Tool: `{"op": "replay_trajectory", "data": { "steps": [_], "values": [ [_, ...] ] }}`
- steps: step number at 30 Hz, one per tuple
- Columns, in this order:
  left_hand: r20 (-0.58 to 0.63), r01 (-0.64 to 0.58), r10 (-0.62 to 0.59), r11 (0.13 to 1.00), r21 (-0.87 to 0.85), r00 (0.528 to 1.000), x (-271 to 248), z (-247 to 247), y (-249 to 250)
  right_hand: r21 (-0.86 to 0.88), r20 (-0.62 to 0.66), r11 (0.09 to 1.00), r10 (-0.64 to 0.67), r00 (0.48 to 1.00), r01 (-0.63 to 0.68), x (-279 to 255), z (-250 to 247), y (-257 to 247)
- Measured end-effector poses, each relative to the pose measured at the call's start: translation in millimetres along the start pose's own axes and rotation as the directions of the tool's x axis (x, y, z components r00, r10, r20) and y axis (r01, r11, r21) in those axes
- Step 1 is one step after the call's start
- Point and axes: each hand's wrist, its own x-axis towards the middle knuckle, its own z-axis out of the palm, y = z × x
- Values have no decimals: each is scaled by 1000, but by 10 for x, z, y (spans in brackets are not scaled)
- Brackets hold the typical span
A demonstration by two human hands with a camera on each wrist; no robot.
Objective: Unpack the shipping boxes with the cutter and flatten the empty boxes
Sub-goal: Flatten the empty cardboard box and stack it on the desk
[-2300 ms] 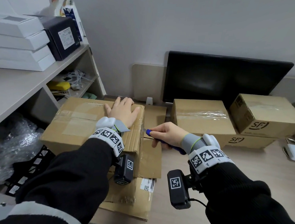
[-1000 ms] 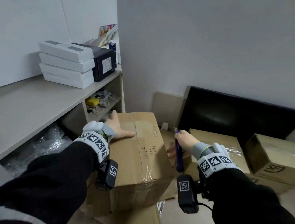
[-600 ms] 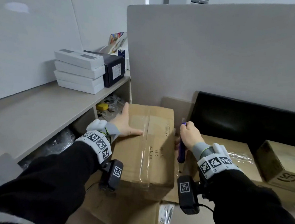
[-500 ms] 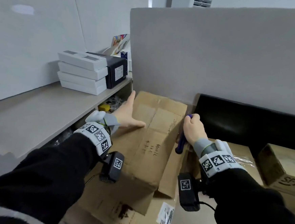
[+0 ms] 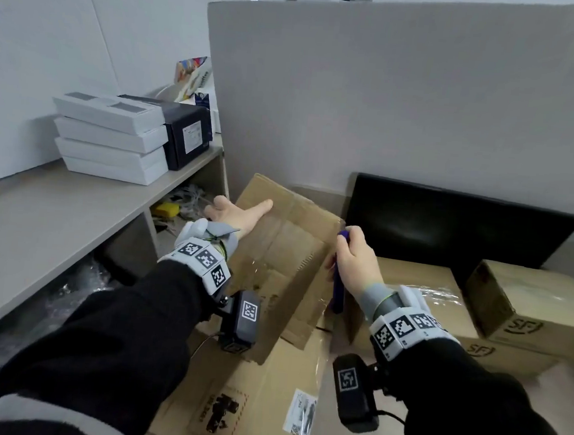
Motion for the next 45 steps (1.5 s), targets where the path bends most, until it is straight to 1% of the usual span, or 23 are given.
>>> {"op": "replay_trajectory", "data": {
  "steps": [2,3,6,8,9,11,13,14,15,17,18,19,20,23,25,27,29,30,33,34,38,41,45],
  "values": [
    [49,-19,18,999,33,999,2,110,17,-80,-27,996,-41,999,39,92,-71,-39],
    [78,-44,41,998,39,996,12,177,14,-102,-9,994,-34,999,33,156,-91,-57],
    [127,-151,143,987,53,982,5,390,-6,-57,114,997,66,991,-60,353,-40,-33],
    [87,-241,227,943,228,970,-94,528,-2,-2,207,989,144,968,-146,439,62,66],
    [48,-280,280,900,335,959,-150,585,0,-34,227,987,162,960,-159,445,101,95],
    [2,-345,382,833,433,924,-277,672,-3,-142,148,984,127,981,-106,472,102,166],
    [-13,-388,435,814,433,900,-313,688,-59,-235,9,971,53,999,-49,529,15,202],
    [-19,-382,432,817,432,902,-303,646,-108,-269,-37,962,32,999,-40,582,-29,233],
    [-22,-359,408,826,435,913,-279,592,-177,-321,-48,945,48,998,-61,591,-87,222],
    [-7,-312,346,853,419,938,-185,448,-331,-359,-3,931,71,997,-67,637,-126,229],
    [10,-294,316,870,396,949,-138,367,-421,-299,43,953,71,997,-55,659,-123,235],
    [27,-277,287,890,363,958,-94,283,-521,-193,59,980,55,997,-42,650,-113,203],
    [48,-262,260,911,320,964,-42,204,-615,-102,43,995,29,999,-24,661,-97,198],
    [119,-210,192,964,165,974,65,17,-784,-36,-35,998,-56,998,55,629,-107,32],
    [151,-216,213,976,2,965,56,-44,-692,9,-16,995,-100,995,100,620,-104,-85],
    [105,-233,247,964,-129,963,-12,-67,-466,13,31,992,-126,992,126,602,-52,-190],
    [59,-219,238,949,-226,969,-78,-68,-194,-19,80,992,-119,990,121,566,0,-253],
    [35,-212,226,949,-234,973,-104,-75,-69,-29,104,992,-123,987,127,544,10,-284],
    [-28,-198,196,974,-112,980,-111,-85,182,-79,194,985,-135,972,153,479,-19,-356],
    [-27,-202,200,976,-84,979,-99,-86,221,-99,209,983,-134,969,157,465,-33,-373],
    [70,-323,320,945,44,945,-171,23,325,-84,245,986,-121,962,145,403,-97,-393],
    [94,-405,395,905,132,914,-267,164,391,-150,263,979,-92,960,135,366,-125,-413],
    [127,-431,413,883,186,902,-269,215,448,-195,294,978,-8,956,68,338,-189,-366]
  ]
}}
